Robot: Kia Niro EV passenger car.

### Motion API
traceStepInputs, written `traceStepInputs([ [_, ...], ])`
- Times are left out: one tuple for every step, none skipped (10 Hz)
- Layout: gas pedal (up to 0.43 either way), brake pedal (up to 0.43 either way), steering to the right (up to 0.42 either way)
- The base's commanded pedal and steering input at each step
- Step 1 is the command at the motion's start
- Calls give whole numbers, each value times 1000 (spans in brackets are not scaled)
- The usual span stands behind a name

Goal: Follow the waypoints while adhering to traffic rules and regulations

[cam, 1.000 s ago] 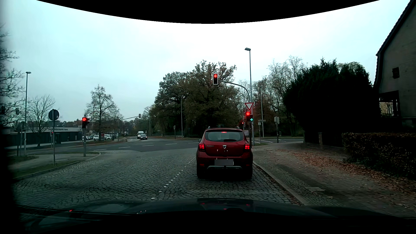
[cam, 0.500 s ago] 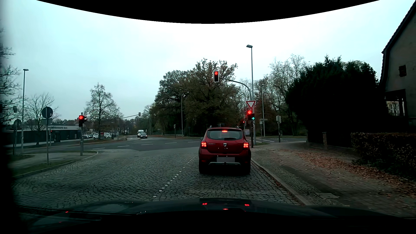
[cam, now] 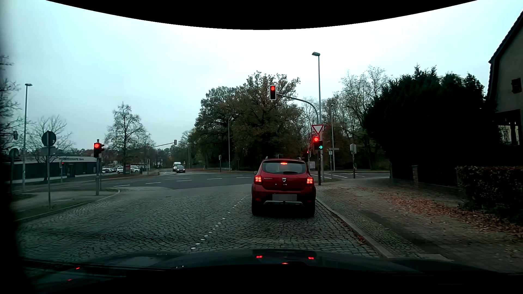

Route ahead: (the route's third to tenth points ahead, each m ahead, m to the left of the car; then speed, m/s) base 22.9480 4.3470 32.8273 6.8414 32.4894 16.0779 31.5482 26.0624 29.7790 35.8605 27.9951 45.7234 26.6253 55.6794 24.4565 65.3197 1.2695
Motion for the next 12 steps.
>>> traceStepInputs([
  [0,0,-24],
  [0,0,-24],
  [0,0,-24],
  [0,0,-24],
  [0,0,-23],
  [0,0,-12],
  [0,0,-1],
  [0,0,3],
  [0,43,3],
  [0,73,4],
  [0,98,5],
  [0,110,5],
])
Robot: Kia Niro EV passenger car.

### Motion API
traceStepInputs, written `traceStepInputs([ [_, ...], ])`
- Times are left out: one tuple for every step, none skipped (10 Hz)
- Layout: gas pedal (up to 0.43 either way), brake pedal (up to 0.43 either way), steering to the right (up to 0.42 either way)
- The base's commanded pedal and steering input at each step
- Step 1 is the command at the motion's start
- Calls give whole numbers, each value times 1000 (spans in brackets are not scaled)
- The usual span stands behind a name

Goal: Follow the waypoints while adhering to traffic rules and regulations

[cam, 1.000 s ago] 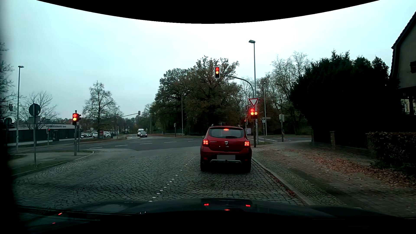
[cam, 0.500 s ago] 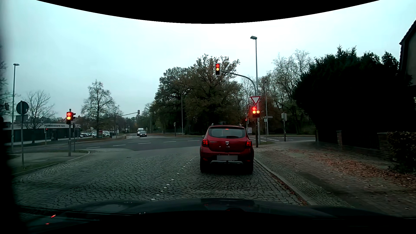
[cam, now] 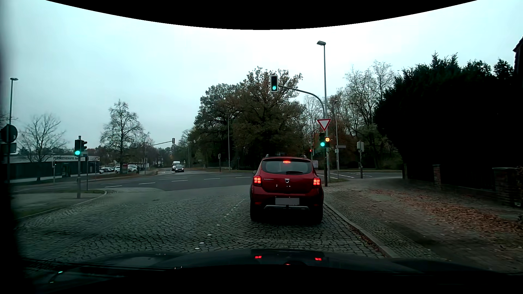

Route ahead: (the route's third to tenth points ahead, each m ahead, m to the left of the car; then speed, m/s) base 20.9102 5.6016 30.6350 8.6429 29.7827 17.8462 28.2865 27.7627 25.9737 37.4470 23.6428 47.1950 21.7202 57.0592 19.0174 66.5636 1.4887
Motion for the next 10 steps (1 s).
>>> traceStepInputs([
  [0,128,5],
  [0,146,5],
  [0,165,5],
  [0,171,5],
  [0,183,5],
  [0,189,5],
  [0,213,5],
  [0,220,5],
  [0,220,5],
  [0,220,4],
])
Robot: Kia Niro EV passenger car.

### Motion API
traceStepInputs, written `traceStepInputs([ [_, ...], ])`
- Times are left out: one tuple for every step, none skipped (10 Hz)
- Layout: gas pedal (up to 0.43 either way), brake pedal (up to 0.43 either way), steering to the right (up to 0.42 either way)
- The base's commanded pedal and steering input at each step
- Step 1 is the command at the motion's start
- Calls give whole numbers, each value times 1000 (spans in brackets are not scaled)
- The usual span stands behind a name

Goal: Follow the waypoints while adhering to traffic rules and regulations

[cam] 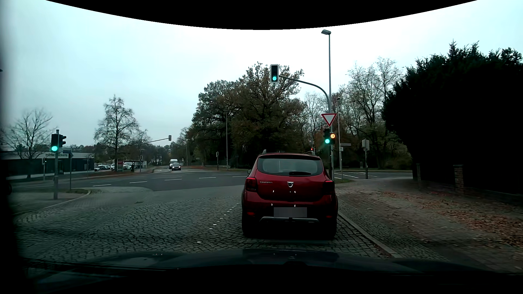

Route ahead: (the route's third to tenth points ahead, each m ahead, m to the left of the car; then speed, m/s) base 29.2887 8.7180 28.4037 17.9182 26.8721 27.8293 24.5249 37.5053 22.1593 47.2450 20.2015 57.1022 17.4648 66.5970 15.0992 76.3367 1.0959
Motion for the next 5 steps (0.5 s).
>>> traceStepInputs([
  [0,220,4],
  [0,177,5],
  [0,79,5],
  [0,67,5],
  [0,67,5],
])
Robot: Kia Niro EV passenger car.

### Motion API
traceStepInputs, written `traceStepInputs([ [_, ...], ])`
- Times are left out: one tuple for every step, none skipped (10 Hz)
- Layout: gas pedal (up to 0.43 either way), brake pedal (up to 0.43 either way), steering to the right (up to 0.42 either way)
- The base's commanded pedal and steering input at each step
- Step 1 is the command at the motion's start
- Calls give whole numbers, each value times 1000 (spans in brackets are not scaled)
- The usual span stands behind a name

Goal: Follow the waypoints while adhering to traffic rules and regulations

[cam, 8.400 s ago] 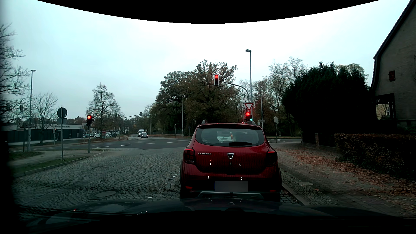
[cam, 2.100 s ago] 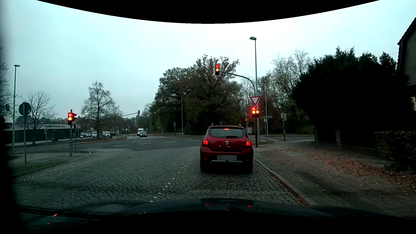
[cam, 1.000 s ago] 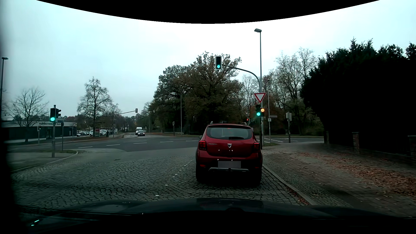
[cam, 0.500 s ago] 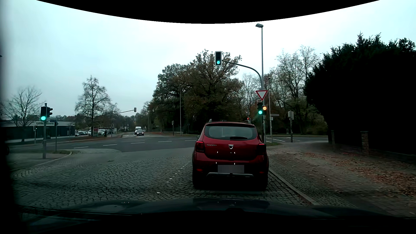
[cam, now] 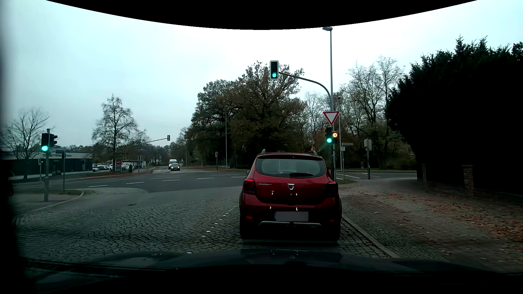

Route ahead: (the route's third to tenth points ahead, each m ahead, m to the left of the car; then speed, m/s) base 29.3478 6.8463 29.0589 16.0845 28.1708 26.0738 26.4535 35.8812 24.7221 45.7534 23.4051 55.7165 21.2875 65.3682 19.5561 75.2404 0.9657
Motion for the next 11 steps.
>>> traceStepInputs([
  [0,79,4],
  [0,85,4],
  [0,67,4],
  [0,49,4],
  [0,0,4],
  [0,0,4],
  [0,0,4],
  [0,0,4],
  [20,0,4],
  [67,0,4],
  [87,0,4],
])
